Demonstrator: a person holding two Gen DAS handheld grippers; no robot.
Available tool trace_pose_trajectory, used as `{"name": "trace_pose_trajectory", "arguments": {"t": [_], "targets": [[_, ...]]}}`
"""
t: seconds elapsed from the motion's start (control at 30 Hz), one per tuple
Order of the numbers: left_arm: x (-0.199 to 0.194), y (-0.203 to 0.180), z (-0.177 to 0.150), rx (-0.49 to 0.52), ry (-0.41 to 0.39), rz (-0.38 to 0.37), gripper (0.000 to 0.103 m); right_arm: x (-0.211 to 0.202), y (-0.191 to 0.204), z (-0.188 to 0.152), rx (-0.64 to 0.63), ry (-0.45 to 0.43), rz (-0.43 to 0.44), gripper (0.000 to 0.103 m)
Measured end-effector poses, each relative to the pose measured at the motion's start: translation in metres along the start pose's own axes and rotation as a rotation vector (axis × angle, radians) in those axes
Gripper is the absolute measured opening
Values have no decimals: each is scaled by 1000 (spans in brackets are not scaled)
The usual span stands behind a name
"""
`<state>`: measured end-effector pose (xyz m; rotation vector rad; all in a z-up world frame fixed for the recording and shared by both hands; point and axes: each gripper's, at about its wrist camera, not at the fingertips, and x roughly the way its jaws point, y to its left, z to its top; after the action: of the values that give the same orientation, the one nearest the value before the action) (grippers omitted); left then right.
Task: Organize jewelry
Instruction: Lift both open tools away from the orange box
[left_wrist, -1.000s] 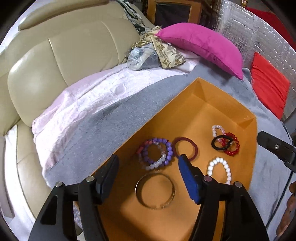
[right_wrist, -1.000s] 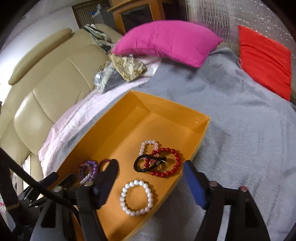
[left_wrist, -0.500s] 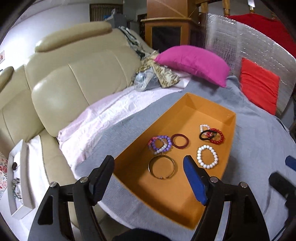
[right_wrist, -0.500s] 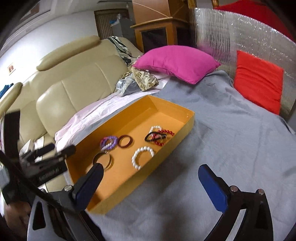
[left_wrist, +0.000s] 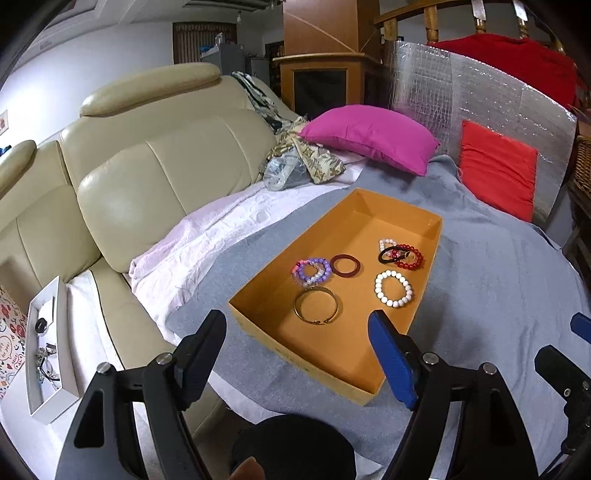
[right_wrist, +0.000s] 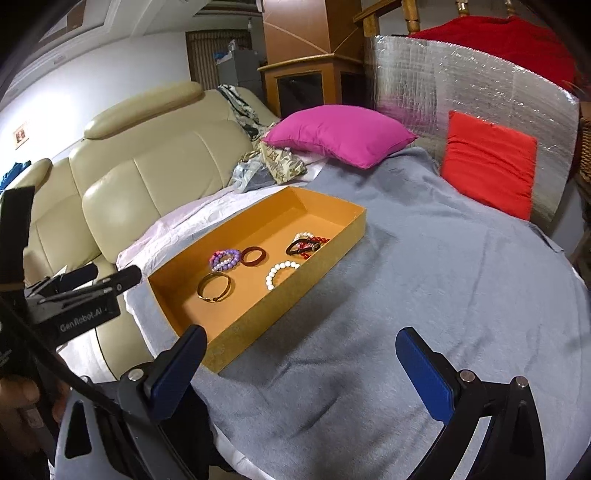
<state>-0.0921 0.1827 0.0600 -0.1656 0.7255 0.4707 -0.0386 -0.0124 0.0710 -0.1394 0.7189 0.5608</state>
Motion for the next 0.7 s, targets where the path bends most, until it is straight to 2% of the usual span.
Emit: {"name": "trace_pose_trajectory", "arguments": {"t": [0.2,0.27,0.3,0.7], "targets": [[-7,-4,-5,20,4,-7,82,-11,12,-1,-35,-21,-12,103],[-8,-5,-5,20,-2,-3,90,-13,15,-1,-46,-25,-19,103],[-9,-4,-5,17,-5,-1,91,-12,16,0,-48,-24,-20,103],[-1,-2,-1,-8,7,-14,92,5,22,13,-44,-17,-31,103]]}}
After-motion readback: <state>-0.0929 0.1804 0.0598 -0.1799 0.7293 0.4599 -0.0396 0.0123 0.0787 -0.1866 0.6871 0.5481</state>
